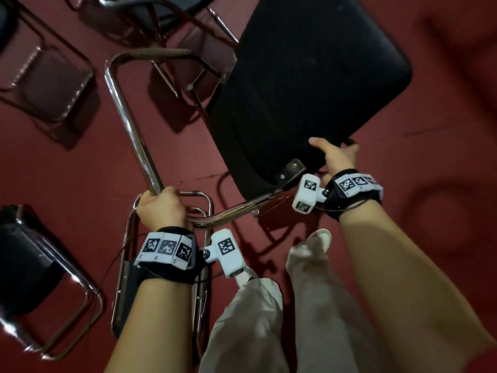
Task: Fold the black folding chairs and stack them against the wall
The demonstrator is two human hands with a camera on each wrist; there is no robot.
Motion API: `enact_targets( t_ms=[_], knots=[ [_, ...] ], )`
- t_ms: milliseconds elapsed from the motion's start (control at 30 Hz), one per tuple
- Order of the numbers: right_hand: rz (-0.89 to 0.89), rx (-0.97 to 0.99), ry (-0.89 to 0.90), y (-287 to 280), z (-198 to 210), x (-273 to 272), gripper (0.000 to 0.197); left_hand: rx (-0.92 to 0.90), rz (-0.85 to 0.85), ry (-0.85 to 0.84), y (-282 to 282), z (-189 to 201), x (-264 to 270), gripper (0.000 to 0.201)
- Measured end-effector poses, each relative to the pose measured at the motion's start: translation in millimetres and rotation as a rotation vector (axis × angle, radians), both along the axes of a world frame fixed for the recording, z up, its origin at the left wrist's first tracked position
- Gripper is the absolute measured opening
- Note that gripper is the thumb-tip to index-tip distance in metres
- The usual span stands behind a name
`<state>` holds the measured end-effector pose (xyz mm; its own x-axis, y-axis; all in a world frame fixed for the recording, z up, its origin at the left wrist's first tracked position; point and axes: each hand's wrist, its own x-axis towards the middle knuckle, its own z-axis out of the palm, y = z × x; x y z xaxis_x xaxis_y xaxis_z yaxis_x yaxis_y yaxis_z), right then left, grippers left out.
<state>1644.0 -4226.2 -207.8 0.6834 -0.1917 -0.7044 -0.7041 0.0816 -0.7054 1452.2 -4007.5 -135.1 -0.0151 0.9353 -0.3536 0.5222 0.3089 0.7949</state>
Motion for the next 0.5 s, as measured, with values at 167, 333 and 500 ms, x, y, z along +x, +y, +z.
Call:
enact_targets(
  t_ms=[167,333,500],
  knots=[
    [0.374,-0.191,-0.103,35,21,-7,0.096,-0.035,0.029,-0.060,26,24,-21,0.007],
    [0.495,-0.238,-0.216,64,42,-21,0.088,-0.088,0.085,-0.096,45,23,-53,0.009],
    [0.590,-0.270,-0.302,83,52,-37,0.087,-0.077,0.112,-0.111,58,26,-65,0.008]
  ],
)
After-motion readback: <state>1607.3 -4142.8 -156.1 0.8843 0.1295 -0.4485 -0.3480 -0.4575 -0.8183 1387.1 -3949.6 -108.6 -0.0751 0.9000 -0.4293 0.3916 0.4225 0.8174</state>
